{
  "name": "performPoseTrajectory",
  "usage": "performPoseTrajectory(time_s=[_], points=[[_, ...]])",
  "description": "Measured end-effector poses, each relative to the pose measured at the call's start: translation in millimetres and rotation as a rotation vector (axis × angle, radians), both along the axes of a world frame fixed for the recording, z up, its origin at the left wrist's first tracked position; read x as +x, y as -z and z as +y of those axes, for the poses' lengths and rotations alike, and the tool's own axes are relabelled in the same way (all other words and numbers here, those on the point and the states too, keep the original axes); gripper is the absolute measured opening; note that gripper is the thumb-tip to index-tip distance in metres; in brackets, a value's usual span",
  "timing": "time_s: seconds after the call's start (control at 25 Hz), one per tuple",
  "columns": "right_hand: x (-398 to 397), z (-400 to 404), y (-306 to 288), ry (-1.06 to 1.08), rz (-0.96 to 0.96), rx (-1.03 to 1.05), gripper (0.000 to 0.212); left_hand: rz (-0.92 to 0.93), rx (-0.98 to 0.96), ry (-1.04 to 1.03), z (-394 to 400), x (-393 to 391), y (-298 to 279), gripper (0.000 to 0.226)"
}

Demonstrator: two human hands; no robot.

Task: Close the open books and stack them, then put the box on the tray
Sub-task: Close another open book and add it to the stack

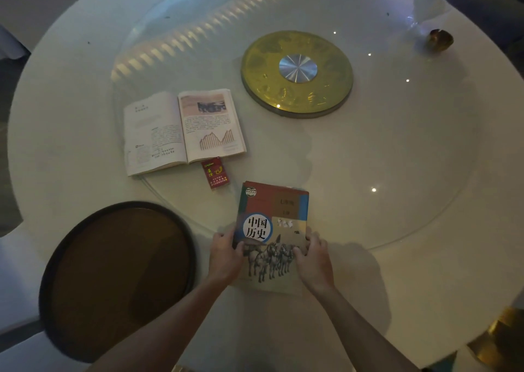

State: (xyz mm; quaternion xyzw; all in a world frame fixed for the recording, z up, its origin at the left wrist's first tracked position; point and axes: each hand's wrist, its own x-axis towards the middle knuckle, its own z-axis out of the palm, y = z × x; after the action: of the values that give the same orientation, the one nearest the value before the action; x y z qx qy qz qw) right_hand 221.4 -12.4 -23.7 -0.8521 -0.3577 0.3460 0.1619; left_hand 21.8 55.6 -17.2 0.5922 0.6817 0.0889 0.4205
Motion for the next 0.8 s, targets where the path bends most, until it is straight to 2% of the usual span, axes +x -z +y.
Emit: performPoseTrajectory(time_s=[0.08,0.16,0.24,0.4,0.52,0.8], points=[[-1,-3,2,0.002,-0.065,-0.01,0.039,-0.042,-0.02,-0.008,2,0,2,0.042],[-3,-2,4,0.018,-0.056,0.006,0.027,-0.037,-0.015,-0.007,6,-1,1,0.037],[-5,1,4,0.098,0.008,-0.007,0.019,-0.063,-0.044,-0.03,12,-2,0,0.029],[4,11,5,0.334,0.215,-0.084,0.02,-0.099,-0.17,-0.109,25,2,-5,0.019],[15,21,10,0.37,0.269,-0.106,0.02,-0.063,-0.18,-0.1,36,11,-10,0.024],[43,74,5,0.378,0.216,-0.073,0.019,-0.059,-0.15,-0.046,87,40,-14,0.031]])
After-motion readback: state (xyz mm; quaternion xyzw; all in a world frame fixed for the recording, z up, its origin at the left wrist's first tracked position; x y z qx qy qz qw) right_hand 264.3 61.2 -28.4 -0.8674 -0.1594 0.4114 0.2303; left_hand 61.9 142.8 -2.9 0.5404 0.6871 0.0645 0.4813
